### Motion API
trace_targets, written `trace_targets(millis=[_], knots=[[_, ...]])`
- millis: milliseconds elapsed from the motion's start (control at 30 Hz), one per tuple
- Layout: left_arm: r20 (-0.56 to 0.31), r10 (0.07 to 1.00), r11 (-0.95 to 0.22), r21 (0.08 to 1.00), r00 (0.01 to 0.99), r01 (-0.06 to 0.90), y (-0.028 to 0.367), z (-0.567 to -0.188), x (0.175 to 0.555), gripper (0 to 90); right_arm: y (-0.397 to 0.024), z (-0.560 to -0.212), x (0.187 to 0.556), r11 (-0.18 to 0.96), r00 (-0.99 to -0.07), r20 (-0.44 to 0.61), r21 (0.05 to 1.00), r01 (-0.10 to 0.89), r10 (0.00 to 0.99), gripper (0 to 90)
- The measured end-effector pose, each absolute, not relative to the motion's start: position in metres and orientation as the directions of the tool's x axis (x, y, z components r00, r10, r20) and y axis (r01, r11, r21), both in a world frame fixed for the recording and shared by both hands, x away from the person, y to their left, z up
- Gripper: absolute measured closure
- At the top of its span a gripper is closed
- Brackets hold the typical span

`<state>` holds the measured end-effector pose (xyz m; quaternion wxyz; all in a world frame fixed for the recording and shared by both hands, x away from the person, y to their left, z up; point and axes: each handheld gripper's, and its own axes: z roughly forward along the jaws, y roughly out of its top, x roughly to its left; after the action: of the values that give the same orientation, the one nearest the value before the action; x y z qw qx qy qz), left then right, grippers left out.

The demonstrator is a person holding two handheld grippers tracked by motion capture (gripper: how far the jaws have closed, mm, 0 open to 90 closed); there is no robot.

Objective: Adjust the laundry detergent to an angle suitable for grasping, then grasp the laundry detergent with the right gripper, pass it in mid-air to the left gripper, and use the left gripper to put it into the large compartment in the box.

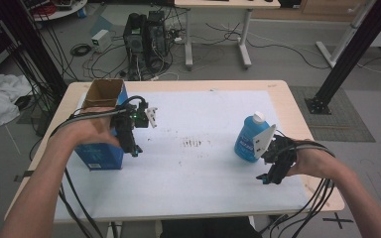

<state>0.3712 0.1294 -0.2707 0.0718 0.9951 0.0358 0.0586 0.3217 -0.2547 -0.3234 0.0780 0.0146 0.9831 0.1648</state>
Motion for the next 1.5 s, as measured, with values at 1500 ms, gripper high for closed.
trace_targets(millis=[1500], knots=[[0.119, 0.078, -0.986, 0.154, 0.99, 0.059, 0.127, -0.266, 0.375, 16.6, -0.256, -0.306, 0.307, 0.952, -0.981, -0.158, 0.299, 0.063, 0.115, 13.4]])
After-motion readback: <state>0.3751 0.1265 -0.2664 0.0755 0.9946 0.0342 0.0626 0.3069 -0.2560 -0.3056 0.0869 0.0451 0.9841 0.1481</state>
